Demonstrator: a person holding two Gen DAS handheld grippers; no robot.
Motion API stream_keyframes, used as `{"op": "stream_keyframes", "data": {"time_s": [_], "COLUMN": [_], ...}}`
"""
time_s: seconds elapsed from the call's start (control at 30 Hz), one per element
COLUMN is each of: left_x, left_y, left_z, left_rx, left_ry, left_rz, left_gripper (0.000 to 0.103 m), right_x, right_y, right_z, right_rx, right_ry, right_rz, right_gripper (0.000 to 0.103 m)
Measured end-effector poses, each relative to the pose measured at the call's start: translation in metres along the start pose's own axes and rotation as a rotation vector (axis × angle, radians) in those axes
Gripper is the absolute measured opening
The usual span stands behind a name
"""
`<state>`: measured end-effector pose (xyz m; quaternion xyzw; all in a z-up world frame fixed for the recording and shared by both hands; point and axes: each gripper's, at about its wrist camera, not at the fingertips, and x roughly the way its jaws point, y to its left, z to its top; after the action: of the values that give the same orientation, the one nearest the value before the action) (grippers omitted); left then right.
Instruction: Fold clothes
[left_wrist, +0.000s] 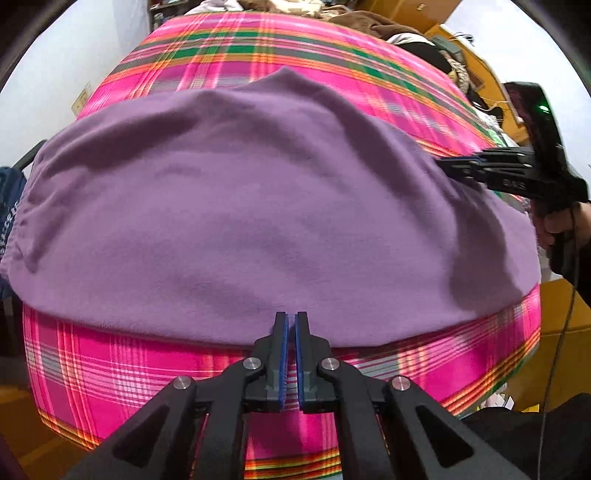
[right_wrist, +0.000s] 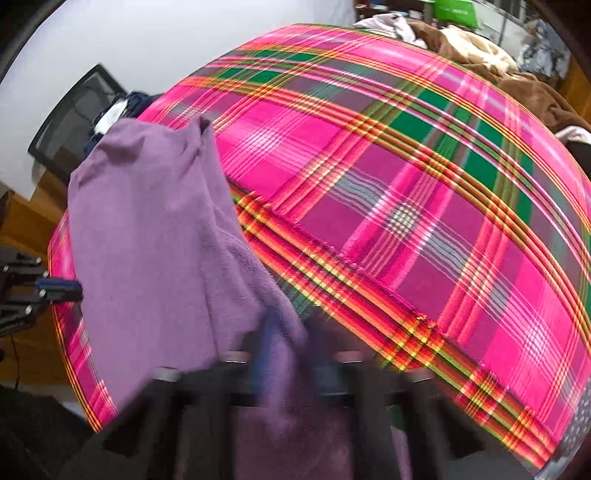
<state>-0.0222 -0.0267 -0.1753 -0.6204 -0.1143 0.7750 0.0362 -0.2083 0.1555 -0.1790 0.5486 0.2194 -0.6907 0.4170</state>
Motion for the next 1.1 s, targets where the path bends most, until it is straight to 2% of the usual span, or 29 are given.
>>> {"op": "stream_keyframes", "data": {"time_s": [0.1,0.27,0.4,0.47,0.6,0.73,0.77,0.83,0.93,1.1], "left_x": [0.001,0.003,0.004,0.010,0.009,0.010,0.010,0.009,0.008,-0.003], "left_y": [0.008,0.021,0.027,0.020,0.015,0.013,0.012,0.011,0.008,0.010], "left_z": [-0.001,-0.002,-0.004,0.000,-0.003,-0.006,-0.006,-0.006,-0.009,-0.023], "left_rx": [-0.021,-0.057,-0.079,-0.081,-0.088,-0.090,-0.092,-0.095,-0.109,-0.154], "left_ry": [0.007,0.018,0.025,0.026,0.028,0.026,0.025,0.024,0.024,-0.002], "left_rz": [0.001,0.002,0.012,0.028,0.058,0.081,0.086,0.097,0.108,0.102], "left_gripper": [0.002,0.002,0.002,0.002,0.002,0.002,0.002,0.002,0.002,0.002], "right_x": [-0.003,0.001,-0.002,-0.015,-0.023,0.006,0.011,0.017,0.014,-0.004], "right_y": [0.001,-0.012,-0.012,-0.008,0.028,0.054,0.052,0.039,0.028,0.053], "right_z": [0.001,0.004,0.009,0.011,0.026,0.041,0.041,0.044,0.046,0.038], "right_rx": [-0.009,0.081,0.148,0.163,0.067,-0.014,-0.010,0.049,0.108,0.059], "right_ry": [-0.013,-0.023,-0.033,-0.079,-0.134,-0.093,-0.079,-0.065,-0.074,-0.133], "right_rz": [-0.030,-0.020,-0.004,0.020,0.088,0.119,0.106,0.078,0.050,0.095], "right_gripper": [0.004,0.005,0.013,0.014,0.013,0.011,0.010,0.000,0.005,0.013]}}
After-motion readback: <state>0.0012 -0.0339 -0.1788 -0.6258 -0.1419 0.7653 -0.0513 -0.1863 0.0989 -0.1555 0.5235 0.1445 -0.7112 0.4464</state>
